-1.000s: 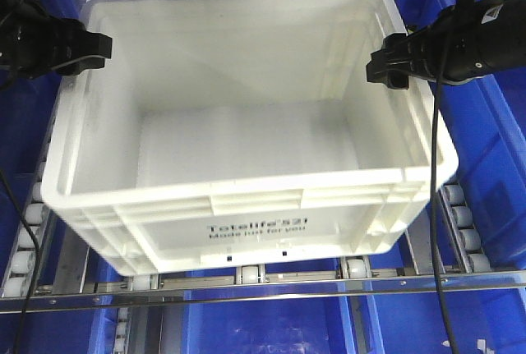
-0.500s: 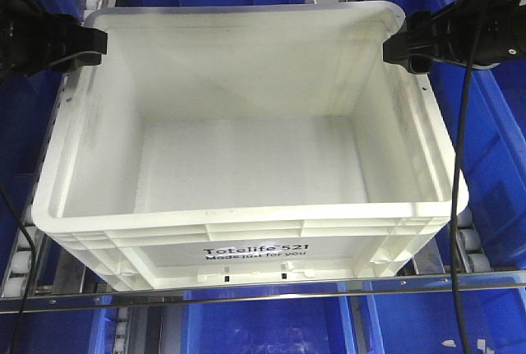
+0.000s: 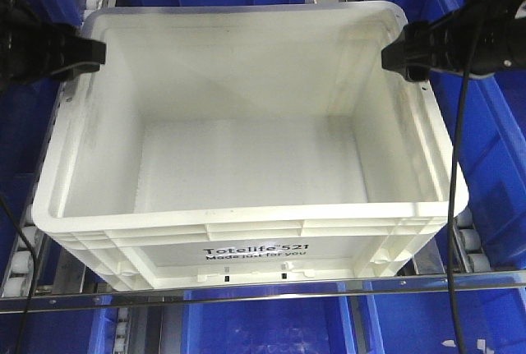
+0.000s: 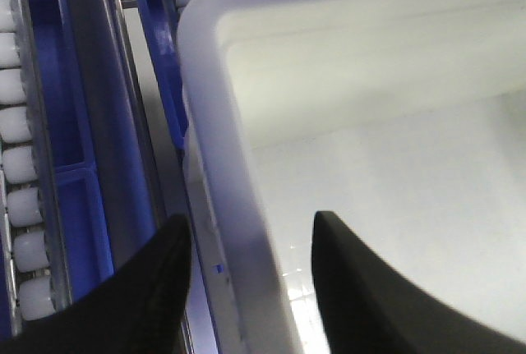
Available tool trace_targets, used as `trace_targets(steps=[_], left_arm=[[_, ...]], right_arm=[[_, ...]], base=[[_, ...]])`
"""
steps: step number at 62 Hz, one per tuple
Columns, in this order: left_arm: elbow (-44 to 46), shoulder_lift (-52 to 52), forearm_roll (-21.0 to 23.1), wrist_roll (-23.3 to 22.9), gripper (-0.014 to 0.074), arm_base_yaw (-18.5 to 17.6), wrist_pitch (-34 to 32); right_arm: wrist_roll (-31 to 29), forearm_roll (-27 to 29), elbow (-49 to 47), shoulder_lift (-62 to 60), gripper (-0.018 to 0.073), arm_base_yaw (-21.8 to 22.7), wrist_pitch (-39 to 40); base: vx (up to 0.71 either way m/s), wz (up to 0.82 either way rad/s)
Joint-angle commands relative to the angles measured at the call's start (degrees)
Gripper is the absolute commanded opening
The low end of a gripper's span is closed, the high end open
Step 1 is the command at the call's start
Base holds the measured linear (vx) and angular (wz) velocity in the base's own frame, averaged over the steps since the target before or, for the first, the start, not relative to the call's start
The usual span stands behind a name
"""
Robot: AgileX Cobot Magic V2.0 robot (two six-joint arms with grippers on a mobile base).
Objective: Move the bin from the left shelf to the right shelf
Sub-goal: 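Open both grippers to release the tote's side rims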
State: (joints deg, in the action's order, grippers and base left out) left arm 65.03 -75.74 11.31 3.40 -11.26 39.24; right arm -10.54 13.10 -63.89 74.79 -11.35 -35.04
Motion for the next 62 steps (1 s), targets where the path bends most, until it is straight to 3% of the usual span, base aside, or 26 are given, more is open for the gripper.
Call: trace_targets(steps=[1,23,34,46,62], left_arm=[[-2.6,4.4,0.8,0.3,0.0332,-0.3,-7.6],[-17.1,19.5,0.7,5.4,0.0332,-0.3,-25.4],[-25.6,27.6,0.7,6.6,0.0332,-0.3,-31.2],[-35.5,38.4,0.7,9.4,0.0332,-0.3,-30.8],[-40.6,53.2,0.6,9.4,0.0332,-0.3,-27.7]], right_arm=[[-1.3,0.8,1.6,-4.0,0.0552,0.1,8.1],[-3.0,0.4,12.5,-15.1,0.0552,0.1,24.6],[-4.5,0.4,21.7,-20.8,0.0552,0.1,33.3],[-4.5,0.4,33.8,-30.9,0.0552,0.1,43.2],[-10.5,0.4,46.1,-45.4,0.0552,0.1,44.8]], base=[[0.00,0.00],[0.00,0.00],[0.00,0.00],[0.00,0.00],[0.00,0.00]])
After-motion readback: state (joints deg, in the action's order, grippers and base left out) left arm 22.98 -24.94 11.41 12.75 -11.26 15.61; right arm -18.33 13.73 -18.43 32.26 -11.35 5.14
